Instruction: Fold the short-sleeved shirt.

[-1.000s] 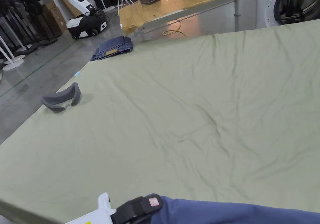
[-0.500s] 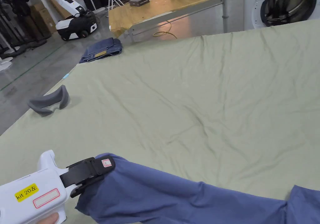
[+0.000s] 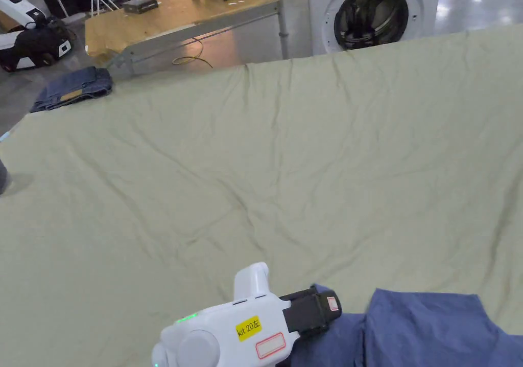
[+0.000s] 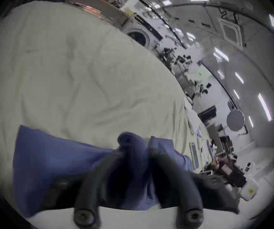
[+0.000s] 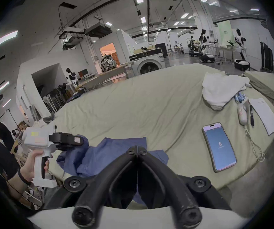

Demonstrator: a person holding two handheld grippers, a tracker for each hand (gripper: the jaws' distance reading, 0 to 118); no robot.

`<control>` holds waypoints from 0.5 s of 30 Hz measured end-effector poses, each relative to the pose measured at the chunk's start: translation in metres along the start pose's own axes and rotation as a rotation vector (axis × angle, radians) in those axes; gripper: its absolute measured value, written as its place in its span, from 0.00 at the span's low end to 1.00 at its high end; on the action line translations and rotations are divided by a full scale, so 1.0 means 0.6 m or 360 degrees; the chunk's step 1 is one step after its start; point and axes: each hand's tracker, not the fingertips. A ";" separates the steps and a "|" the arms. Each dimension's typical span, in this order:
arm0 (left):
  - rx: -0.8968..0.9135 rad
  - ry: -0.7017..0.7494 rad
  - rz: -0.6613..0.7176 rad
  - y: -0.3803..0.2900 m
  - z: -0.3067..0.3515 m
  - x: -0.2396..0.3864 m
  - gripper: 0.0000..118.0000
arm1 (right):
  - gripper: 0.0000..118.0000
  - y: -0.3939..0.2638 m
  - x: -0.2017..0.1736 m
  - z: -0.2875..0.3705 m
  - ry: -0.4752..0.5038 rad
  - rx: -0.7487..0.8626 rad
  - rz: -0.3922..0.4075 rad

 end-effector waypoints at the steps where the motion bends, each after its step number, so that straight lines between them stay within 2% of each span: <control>1: 0.0035 -0.0060 -0.0052 0.003 0.009 0.008 0.51 | 0.00 -0.001 0.005 -0.001 -0.0011 -0.0001 -0.0015; 2: 0.0051 -0.0155 -0.0097 0.006 0.023 0.011 0.50 | 0.00 -0.003 0.011 -0.003 -0.0018 -0.0003 -0.0039; 4: 0.0094 -0.0142 -0.0137 0.011 0.045 0.011 0.50 | 0.00 -0.004 0.013 -0.017 -0.0027 -0.0007 -0.0079; 5: 0.0118 -0.0069 -0.0148 0.014 0.057 0.002 0.38 | 0.00 -0.004 0.017 -0.020 -0.0029 -0.0010 -0.0096; 7: 0.0142 -0.0034 -0.0114 0.009 0.062 -0.020 0.00 | 0.00 -0.004 0.025 -0.026 -0.0031 -0.0016 -0.0116; 10: 0.0068 0.0051 0.0031 -0.017 0.024 -0.044 0.00 | 0.00 -0.002 0.029 -0.033 -0.0031 -0.0022 -0.0143; 12: -0.0103 -0.0006 -0.0008 -0.041 -0.013 -0.052 0.00 | 0.00 -0.002 0.027 -0.030 -0.0031 -0.0022 -0.0160; 13: -0.0154 0.0036 -0.0029 -0.060 -0.037 -0.048 0.00 | 0.00 -0.002 0.027 -0.030 -0.0028 -0.0023 -0.0166; 15: -0.0154 0.0020 -0.0043 -0.072 -0.047 -0.052 0.00 | 0.00 -0.002 0.027 -0.030 -0.0024 -0.0029 -0.0164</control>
